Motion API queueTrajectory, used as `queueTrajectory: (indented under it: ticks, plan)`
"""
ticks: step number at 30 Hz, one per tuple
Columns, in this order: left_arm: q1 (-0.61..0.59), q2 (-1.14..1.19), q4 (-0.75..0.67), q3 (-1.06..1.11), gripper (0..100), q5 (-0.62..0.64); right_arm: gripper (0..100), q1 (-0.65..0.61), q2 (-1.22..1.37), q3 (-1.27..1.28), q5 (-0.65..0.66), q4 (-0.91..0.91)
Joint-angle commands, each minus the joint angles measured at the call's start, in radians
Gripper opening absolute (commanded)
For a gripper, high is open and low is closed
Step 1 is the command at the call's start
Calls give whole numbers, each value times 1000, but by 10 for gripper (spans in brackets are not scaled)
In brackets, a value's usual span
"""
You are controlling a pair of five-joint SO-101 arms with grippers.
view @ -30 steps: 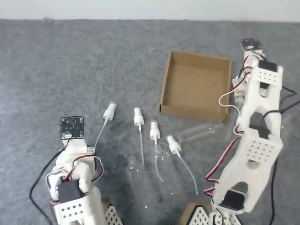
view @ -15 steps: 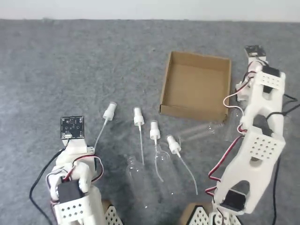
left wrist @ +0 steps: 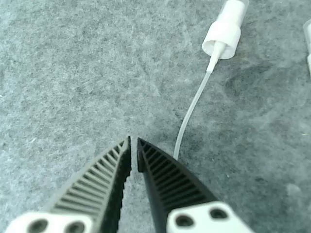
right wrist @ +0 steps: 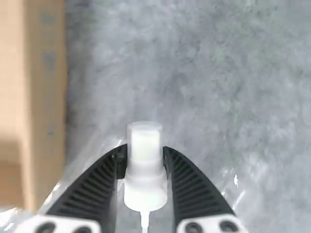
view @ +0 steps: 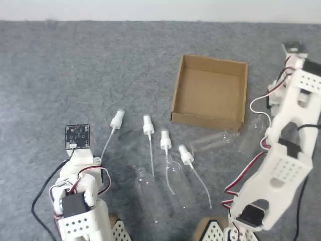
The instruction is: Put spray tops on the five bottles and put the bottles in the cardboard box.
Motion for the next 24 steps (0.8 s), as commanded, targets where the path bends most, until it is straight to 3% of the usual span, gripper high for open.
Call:
queueTrajectory:
  ticks: [1, 6, 15, 19, 24]
  plan:
    - [-5, -15, 5, -5, 13, -3, 13, -90, -228, -64, -34, 137]
    - [-5, -15, 5, -5, 13, -3, 13, -255, -435, -64, -140, 257]
    - [-6, -15, 5, -5, 13, -3, 13, -743, -685, 130, -292, 271]
    - [-6, -15, 5, -5, 13, -5, 13, -906, -668, 229, -288, 171]
    - [-6, -15, 5, -5, 13, -5, 12, -983, -602, 341, -295, 8]
